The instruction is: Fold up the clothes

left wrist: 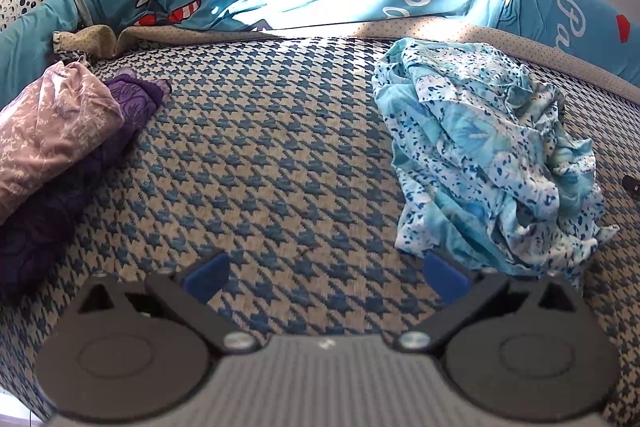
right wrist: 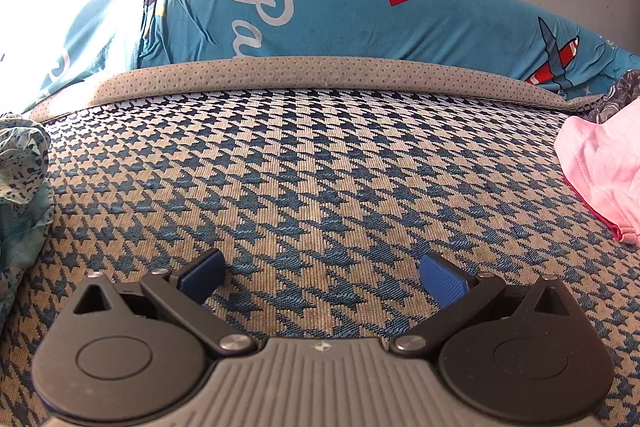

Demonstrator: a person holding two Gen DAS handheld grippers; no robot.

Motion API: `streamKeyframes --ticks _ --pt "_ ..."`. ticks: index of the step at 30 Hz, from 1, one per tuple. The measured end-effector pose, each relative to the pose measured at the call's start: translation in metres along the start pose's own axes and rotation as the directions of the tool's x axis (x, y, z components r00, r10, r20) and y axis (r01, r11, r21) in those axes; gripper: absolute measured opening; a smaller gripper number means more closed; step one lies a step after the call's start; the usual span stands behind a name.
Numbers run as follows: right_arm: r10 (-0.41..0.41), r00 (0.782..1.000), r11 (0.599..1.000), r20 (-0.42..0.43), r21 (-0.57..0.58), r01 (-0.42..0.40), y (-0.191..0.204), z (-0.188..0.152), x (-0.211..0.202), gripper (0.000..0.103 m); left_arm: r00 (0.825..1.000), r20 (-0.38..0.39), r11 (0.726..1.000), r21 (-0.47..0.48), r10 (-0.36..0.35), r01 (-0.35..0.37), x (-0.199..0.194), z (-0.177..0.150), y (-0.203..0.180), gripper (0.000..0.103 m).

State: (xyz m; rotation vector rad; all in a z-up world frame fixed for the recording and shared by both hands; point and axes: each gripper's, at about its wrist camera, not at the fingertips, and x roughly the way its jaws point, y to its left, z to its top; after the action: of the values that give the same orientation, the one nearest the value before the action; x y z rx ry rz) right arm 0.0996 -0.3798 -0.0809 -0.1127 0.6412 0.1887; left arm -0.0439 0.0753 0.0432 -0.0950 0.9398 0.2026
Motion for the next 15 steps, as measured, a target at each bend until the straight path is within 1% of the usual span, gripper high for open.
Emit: streamKeyframes --ticks 15 --pt "0.000 1.000 1.000 0.000 0.001 0.000 0.0001 0.0002 -0.0001 0.103 1.000 -0.010 1.000 0.016 -0.016 0.017 0.0011 -0.0021 -0.0075 0.103"
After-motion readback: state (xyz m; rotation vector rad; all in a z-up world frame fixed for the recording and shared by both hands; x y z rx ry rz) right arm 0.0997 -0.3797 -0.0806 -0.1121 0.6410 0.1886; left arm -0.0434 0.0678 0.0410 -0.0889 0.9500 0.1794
